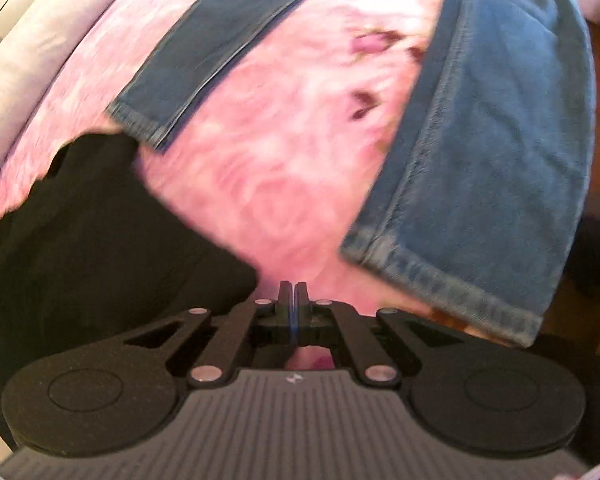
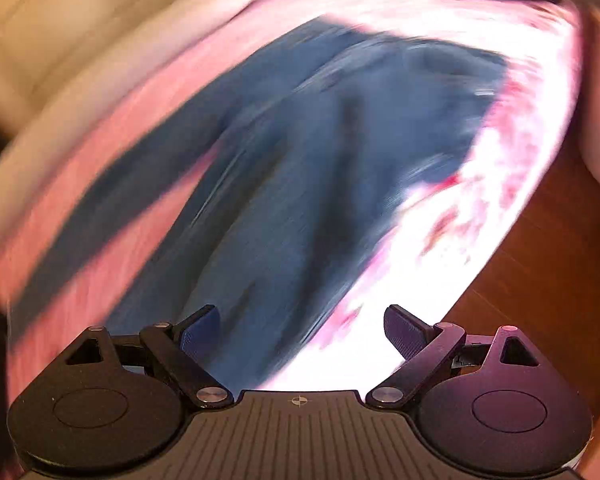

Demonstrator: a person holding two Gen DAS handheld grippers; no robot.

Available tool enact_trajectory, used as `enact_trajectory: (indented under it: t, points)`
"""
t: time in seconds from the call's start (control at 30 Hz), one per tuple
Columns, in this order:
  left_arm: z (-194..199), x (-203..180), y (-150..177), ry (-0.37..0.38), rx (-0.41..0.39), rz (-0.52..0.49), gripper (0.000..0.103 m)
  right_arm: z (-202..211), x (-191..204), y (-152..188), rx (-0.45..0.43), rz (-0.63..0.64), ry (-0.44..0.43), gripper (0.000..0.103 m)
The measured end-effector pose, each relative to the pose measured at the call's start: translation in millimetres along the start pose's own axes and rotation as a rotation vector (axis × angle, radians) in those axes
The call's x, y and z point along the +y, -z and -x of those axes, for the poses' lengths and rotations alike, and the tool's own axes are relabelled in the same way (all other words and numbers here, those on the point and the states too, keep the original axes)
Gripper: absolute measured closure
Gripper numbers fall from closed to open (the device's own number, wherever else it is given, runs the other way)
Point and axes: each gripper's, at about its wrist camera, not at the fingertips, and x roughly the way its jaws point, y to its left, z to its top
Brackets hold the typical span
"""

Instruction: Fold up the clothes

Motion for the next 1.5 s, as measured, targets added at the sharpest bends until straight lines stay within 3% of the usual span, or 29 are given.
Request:
enact_trajectory:
  t: [0.13, 0.37, 0.47, 0.57, 0.6, 0.63, 0.67, 0.8, 0.9, 0.97, 1.07, 1.17, 1.33, 1.43, 1.5]
  points:
    - [8, -34, -51, 0.008, -0.028, -0.057, 0.097, -5, -56, -58, -0.102, -0.142, -0.012, 0.011]
    - [15, -115, -179, 0.060, -0.058, -0.143, 0.093, -61, -145, -174, -0.146, -0.163, -0.015, 0.011]
    - [16, -144, -225, 0.095, -0.072, -0.183, 0.088, -85, -176, -204, -0.143, -0.169, -0.010, 0.011]
    - [15, -165, -258, 0.120, -0.079, -0.228, 0.087, -99, -201, -208, -0.133, -0.266, -0.033, 0.014]
    - [15, -170, -267, 0.125, -0.081, -0.242, 0.087, -102, -209, -207, -0.128, -0.300, -0.043, 0.018]
    - [15, -174, -273, 0.127, -0.082, -0.252, 0.087, -105, -216, -205, -0.123, -0.335, -0.052, 0.029]
    - [14, -177, -278, 0.128, -0.080, -0.258, 0.087, -103, -222, -208, -0.118, -0.349, -0.063, 0.088]
    - [7, -185, -290, 0.136, -0.071, -0.270, 0.087, -89, -228, -238, -0.158, -0.247, -0.071, 0.085]
    - [4, -191, -288, 0.142, -0.068, -0.282, 0.087, -99, -230, -247, -0.106, -0.156, -0.039, 0.084]
    - [2, -195, -287, 0.146, -0.065, -0.289, 0.086, -97, -232, -243, -0.103, -0.170, -0.028, 0.082]
    - [5, -196, -280, 0.149, -0.072, -0.292, 0.082, -81, -221, -231, -0.143, -0.163, 0.062, 0.050]
    - [7, -193, -265, 0.156, -0.063, -0.269, 0.081, -56, -197, -207, -0.168, -0.139, 0.029, 0.049]
    - [19, -176, -226, 0.148, -0.069, -0.228, 0.078, -17, -126, -137, -0.081, -0.028, -0.057, 0.048]
    - [32, -155, -191, 0.133, -0.093, -0.185, 0.071, 18, -86, -84, -0.032, 0.037, -0.046, 0.046]
    - [43, -138, -162, 0.121, -0.112, -0.158, 0.063, 44, -62, -51, -0.008, 0.100, -0.015, 0.036]
